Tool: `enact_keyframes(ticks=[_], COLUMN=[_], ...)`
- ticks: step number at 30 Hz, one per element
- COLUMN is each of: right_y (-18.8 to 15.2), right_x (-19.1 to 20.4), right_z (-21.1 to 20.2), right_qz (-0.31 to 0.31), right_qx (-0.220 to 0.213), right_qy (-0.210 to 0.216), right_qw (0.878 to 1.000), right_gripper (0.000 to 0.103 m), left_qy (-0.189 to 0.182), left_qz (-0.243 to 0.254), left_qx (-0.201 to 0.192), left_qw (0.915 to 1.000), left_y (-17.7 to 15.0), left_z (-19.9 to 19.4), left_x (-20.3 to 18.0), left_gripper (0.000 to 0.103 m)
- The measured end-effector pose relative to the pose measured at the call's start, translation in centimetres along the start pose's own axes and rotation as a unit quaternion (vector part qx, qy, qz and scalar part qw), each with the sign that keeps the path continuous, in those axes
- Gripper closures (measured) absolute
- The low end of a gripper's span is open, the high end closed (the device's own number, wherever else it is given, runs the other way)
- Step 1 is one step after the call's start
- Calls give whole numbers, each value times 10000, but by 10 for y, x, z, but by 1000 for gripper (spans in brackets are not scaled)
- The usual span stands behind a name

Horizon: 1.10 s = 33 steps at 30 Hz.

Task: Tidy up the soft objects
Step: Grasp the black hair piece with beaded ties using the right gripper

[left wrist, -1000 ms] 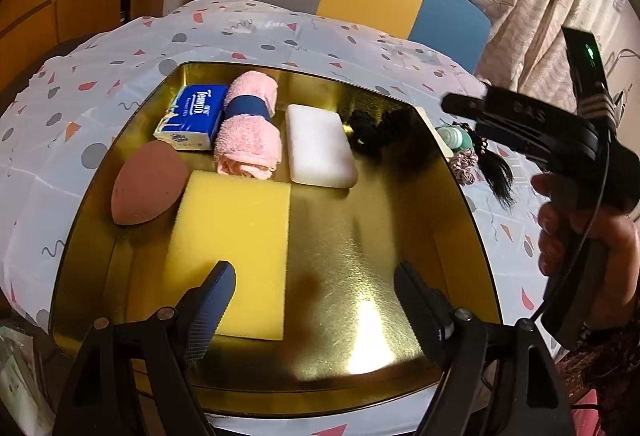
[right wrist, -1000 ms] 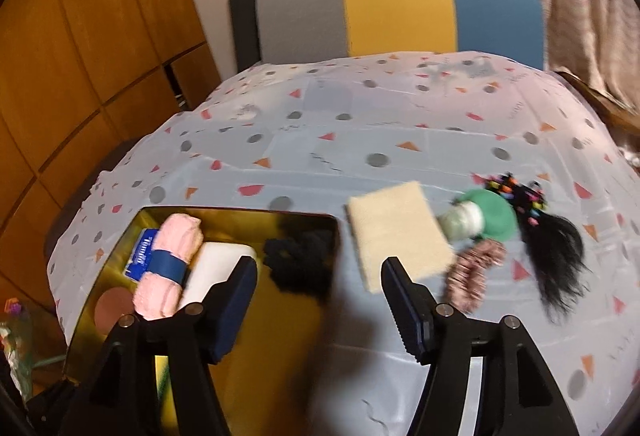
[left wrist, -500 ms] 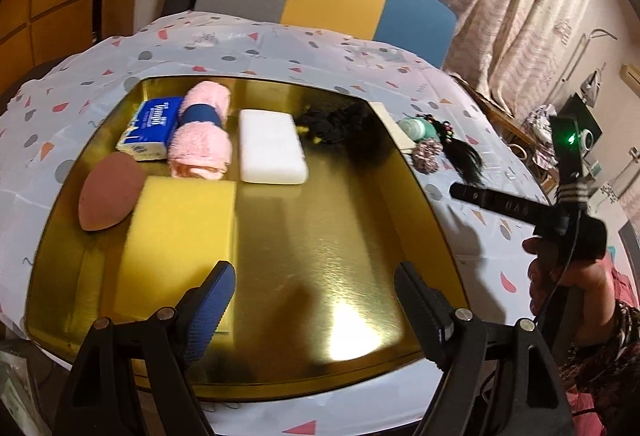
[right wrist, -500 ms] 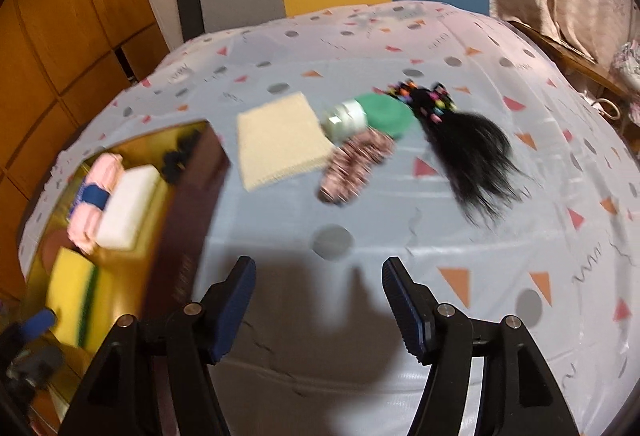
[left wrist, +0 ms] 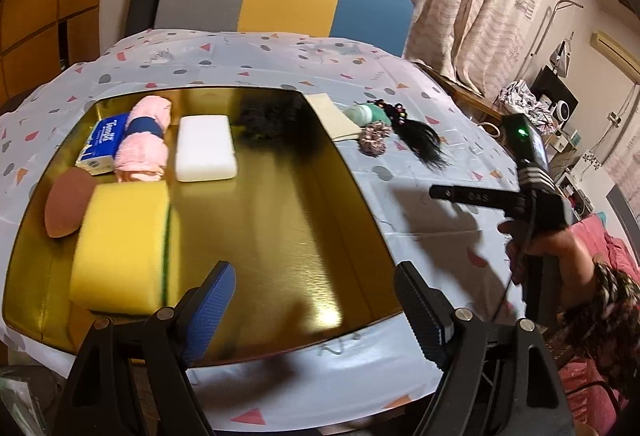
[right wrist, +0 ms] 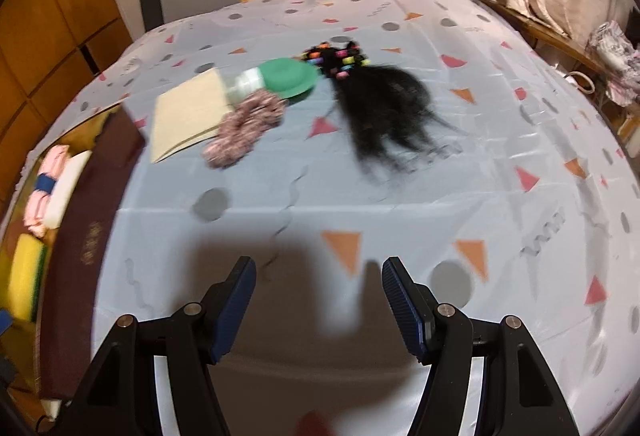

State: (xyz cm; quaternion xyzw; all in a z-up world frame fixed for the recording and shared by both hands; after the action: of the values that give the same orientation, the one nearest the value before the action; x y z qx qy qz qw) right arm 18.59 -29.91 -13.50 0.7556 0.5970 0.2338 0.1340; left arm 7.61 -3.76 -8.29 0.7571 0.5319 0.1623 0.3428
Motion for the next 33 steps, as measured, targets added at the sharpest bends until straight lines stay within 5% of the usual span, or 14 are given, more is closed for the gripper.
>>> enact_keyframes(ticks=[11, 22, 25, 30, 33], right_y=[99, 172, 175, 167, 159], right_x=[-12, 10, 13, 14, 9], right_z=[15, 88, 107, 120, 114], right_qz=[0, -185, -213, -271, -244], right_qx=[-615, -337, -109, 78, 121], right_qy=[-150, -435, -364, -250, -189], right_qw=[9980, 9983, 9990, 9993, 9995], right_gripper=[37, 38, 43, 69, 71], left_qy=[-58, 76, 105, 41, -15], left_qz=[-6, -283, -415, -462, -419], left_qx=[109, 267, 291, 367, 371], left_qw=[9999, 9992, 9987, 9982, 9984], left_y=[18, 21, 21, 22, 24], left_z=[11, 16, 18, 26, 28], left_x=[-17, -2, 5, 2, -6], left_gripper=[21, 21, 21, 21, 21])
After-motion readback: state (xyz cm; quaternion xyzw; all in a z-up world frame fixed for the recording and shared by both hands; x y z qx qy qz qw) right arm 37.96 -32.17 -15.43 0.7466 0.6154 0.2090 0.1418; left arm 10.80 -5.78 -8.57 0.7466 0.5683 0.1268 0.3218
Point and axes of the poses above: each gripper's, at about its wrist camera, not at the fingertips, and z roughly the way its jaws point, x to its left, y to its top, the point moved 7 cm from there along z, roughly the way its jaws point, and after that the axes turned 12 degrees about z, right-handed, at the moved point
